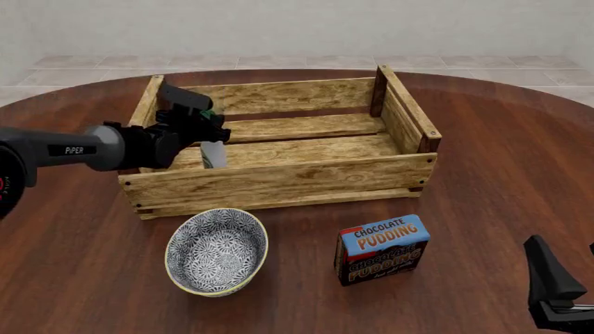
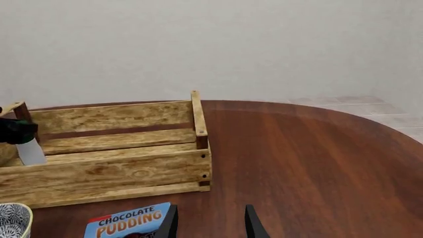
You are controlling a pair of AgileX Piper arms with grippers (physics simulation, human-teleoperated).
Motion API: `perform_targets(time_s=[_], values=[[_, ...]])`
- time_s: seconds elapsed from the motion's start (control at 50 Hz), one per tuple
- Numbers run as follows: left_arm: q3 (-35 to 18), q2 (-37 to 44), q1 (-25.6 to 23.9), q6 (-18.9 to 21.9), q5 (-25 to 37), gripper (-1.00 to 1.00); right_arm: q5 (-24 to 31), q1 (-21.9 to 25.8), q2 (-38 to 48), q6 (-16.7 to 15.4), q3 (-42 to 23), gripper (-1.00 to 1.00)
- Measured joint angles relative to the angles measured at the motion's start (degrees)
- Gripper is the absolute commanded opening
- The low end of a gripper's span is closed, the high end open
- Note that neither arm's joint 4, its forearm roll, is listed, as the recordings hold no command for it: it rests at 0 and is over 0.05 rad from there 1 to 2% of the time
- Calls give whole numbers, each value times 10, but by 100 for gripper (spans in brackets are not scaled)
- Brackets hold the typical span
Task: Pick up the salad dressing and put it in the tray.
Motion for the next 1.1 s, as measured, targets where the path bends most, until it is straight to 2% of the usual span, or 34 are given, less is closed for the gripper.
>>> perform_targets(time_s=[0.36,0.38,1.1], values=[[1,1,0,0,-6,-100,1,0,0,1,0,100],[2,1,1,1,-7,100,1,0,0,1,0,100],[26,-21,-2,25,-10,100,1,1,-1,0,-1,100]])
